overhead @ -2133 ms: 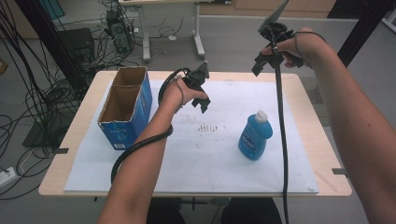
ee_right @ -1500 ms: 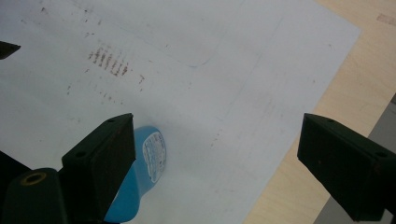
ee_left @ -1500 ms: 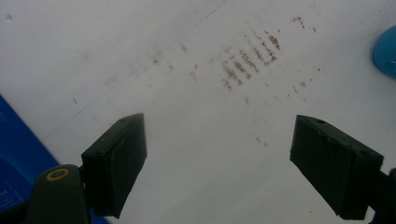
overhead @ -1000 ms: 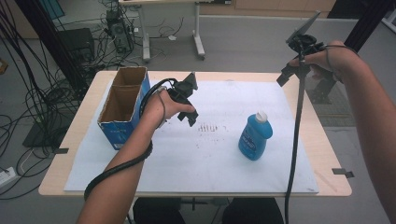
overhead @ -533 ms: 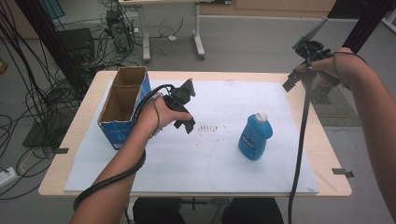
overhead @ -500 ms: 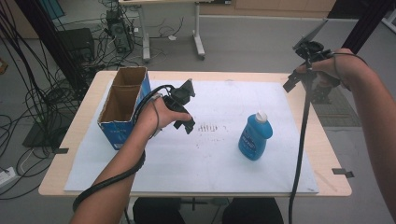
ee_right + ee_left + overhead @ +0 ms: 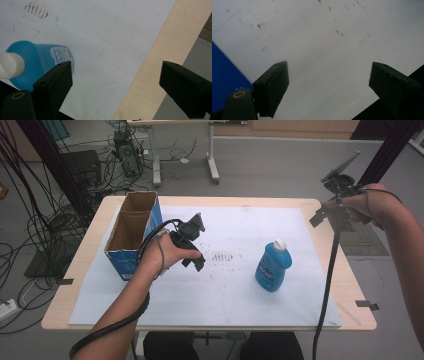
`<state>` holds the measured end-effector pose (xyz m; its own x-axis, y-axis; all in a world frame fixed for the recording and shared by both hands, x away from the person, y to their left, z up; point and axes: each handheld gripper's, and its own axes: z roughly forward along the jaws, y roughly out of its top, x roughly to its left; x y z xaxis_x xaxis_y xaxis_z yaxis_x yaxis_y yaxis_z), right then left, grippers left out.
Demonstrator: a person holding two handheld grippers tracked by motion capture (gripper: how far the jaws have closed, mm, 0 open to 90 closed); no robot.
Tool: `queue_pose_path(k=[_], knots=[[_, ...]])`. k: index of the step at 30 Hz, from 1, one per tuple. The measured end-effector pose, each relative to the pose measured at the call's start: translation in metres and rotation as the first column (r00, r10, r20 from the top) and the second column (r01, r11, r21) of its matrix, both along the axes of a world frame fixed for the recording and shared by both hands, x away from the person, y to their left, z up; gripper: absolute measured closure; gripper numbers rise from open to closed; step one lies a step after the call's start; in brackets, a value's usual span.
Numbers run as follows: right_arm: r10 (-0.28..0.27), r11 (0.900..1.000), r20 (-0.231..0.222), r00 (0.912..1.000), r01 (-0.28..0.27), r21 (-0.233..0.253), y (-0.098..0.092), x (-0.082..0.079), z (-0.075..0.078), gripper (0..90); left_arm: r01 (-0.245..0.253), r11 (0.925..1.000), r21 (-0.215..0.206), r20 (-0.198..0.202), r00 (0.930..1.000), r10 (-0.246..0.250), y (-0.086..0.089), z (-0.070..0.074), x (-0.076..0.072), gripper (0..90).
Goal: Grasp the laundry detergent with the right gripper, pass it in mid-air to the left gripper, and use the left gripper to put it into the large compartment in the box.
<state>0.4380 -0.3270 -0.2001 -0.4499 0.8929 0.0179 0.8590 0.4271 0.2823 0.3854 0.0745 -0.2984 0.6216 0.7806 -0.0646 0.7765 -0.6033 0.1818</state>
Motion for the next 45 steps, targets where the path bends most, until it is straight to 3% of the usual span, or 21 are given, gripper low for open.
queue_pose_path(k=[17, 36, 45], knots=[[-0.011, 1.0, 0.007, 0.9999, 0.011, 0.011, -0.018, -0.022, -0.031, 11.3, -0.007, 0.9999, 0.011, -0.009, 0.9999, 0.007, 0.003, -0.004, -0.005, 12.8], [0.01, 1.0, -0.009, 0.9999, -0.01, -0.017, -0.015, -0.041, -0.063, 11.4, -0.003, 0.9998, 0.021, -0.01, 1.0, 0.003, -0.001, -0.01, -0.008, 12.3], [0.011, 1.0, -0.034, 0.9994, -0.012, -0.006, -0.014, -0.05, -0.087, 11.4, -0.001, 0.9998, 0.019, -0.008, 1.0, 0.002, 0.0, -0.011, -0.008, 12.3]])
